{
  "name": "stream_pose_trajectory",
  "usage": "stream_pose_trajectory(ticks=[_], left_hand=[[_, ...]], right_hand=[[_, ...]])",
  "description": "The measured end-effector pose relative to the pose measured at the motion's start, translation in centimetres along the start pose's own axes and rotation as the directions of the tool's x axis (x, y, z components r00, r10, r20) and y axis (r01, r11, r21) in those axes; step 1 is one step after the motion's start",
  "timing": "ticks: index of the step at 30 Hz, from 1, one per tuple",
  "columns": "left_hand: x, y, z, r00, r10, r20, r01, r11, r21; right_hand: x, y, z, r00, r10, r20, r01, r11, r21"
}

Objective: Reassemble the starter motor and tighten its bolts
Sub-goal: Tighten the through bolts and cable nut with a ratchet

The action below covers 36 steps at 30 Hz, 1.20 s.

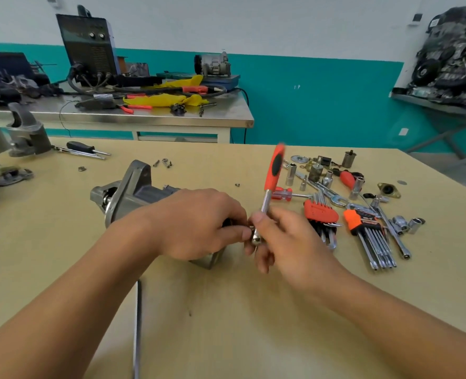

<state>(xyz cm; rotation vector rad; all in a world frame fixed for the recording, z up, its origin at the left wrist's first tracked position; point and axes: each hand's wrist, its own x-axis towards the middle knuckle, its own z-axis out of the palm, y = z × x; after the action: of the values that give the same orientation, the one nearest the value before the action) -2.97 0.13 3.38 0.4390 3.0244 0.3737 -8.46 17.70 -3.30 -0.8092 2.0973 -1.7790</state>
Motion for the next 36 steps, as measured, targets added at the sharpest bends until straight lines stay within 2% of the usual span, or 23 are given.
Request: stream_pose_trajectory(ticks=[2,4,6,8,10,11,13,15,16,17,19,21,22,23,25,26,27,28,29,31,33,35,36], left_hand=[[-0.1,-0.1,0.1,1.000,-0.011,-0.012,0.011,1.000,0.027],[-0.1,-0.1,0.1,1.000,-0.012,-0.006,0.012,0.999,0.038],[0.0,-0.2,0.0,1.000,-0.007,0.012,0.007,1.000,0.009],[0.1,-0.2,-0.1,1.000,0.003,0.031,-0.002,1.000,-0.028],[0.1,-0.2,-0.2,0.999,0.003,0.034,-0.002,0.999,-0.032],[0.0,-0.1,-0.2,1.000,0.001,0.030,0.000,1.000,-0.024],[-0.1,-0.1,-0.2,1.000,-0.005,0.015,0.005,1.000,-0.017],[-0.1,-0.2,-0.1,1.000,-0.007,0.005,0.007,1.000,-0.017],[-0.1,-0.2,-0.1,1.000,-0.006,0.005,0.006,1.000,-0.010],[-0.1,-0.2,-0.1,1.000,-0.004,0.013,0.004,1.000,-0.003],[0.1,-0.3,-0.2,0.999,-0.003,0.036,0.003,1.000,-0.003],[0.1,-0.2,-0.4,0.998,0.000,0.055,0.000,1.000,-0.015],[0.2,-0.2,-0.4,0.998,-0.003,0.057,0.004,1.000,-0.024],[0.1,-0.2,-0.4,0.999,-0.012,0.052,0.013,1.000,-0.024],[0.0,-0.1,-0.4,0.999,-0.026,0.030,0.027,1.000,-0.011],[-0.1,-0.1,-0.4,0.999,-0.026,0.023,0.027,0.999,-0.025],[-0.1,-0.2,-0.5,0.999,-0.023,0.024,0.024,0.998,-0.049],[-0.2,-0.2,-0.5,0.999,-0.018,0.032,0.020,0.998,-0.057],[-0.3,-0.2,-0.5,0.999,-0.012,0.042,0.013,0.999,-0.044],[-0.2,-0.3,-0.6,0.998,-0.009,0.064,0.010,1.000,-0.017],[-0.1,-0.3,-0.6,0.997,-0.013,0.080,0.015,1.000,-0.021],[-0.2,-0.3,-0.6,0.997,-0.004,0.082,0.007,0.999,-0.035],[-0.2,-0.3,-0.6,0.997,0.000,0.079,0.004,0.999,-0.044]], right_hand=[[0.3,-0.6,0.5,0.924,0.344,0.165,-0.381,0.851,0.361],[0.3,-0.4,0.3,0.917,0.343,0.202,-0.395,0.850,0.348],[0.0,0.0,-0.2,0.993,0.072,0.098,-0.074,0.997,0.023],[-0.2,0.2,-0.8,0.945,-0.315,0.090,0.324,0.861,-0.391],[-0.2,0.6,-1.0,0.890,-0.431,0.152,0.441,0.725,-0.529],[-0.2,0.7,-0.8,0.917,-0.382,0.114,0.390,0.801,-0.454],[0.3,0.3,-0.5,0.999,0.005,0.050,-0.006,1.000,0.021],[0.5,-0.3,0.1,0.905,0.349,0.244,-0.422,0.811,0.404],[0.5,-0.3,0.2,0.888,0.371,0.273,-0.457,0.787,0.415],[0.5,-0.1,0.3,0.914,0.326,0.241,-0.395,0.850,0.349],[0.0,0.1,0.1,0.993,0.056,0.100,-0.059,0.998,0.029],[-0.4,0.2,-0.5,0.946,-0.313,0.089,0.323,0.866,-0.382],[-0.5,0.4,-0.8,0.912,-0.388,0.135,0.403,0.778,-0.482],[-0.5,0.5,-0.8,0.912,-0.386,0.137,0.402,0.778,-0.484],[-0.3,-0.3,-0.5,0.995,-0.089,0.051,0.096,0.986,-0.136],[-0.2,-0.7,-0.3,0.982,0.155,0.109,-0.169,0.975,0.142],[-0.1,-1.1,-0.2,0.921,0.322,0.217,-0.380,0.865,0.327],[0.0,-1.3,-0.1,0.867,0.400,0.297,-0.495,0.765,0.412],[0.0,-1.2,0.0,0.850,0.416,0.323,-0.522,0.747,0.412],[0.0,-0.7,0.0,0.914,0.318,0.251,-0.388,0.865,0.319],[-0.4,-0.4,-0.1,0.994,0.038,0.098,-0.036,0.999,-0.024],[-0.7,0.1,-0.8,0.939,-0.314,0.141,0.342,0.808,-0.480],[-0.8,0.3,-1.0,0.909,-0.370,0.190,0.408,0.706,-0.579]])
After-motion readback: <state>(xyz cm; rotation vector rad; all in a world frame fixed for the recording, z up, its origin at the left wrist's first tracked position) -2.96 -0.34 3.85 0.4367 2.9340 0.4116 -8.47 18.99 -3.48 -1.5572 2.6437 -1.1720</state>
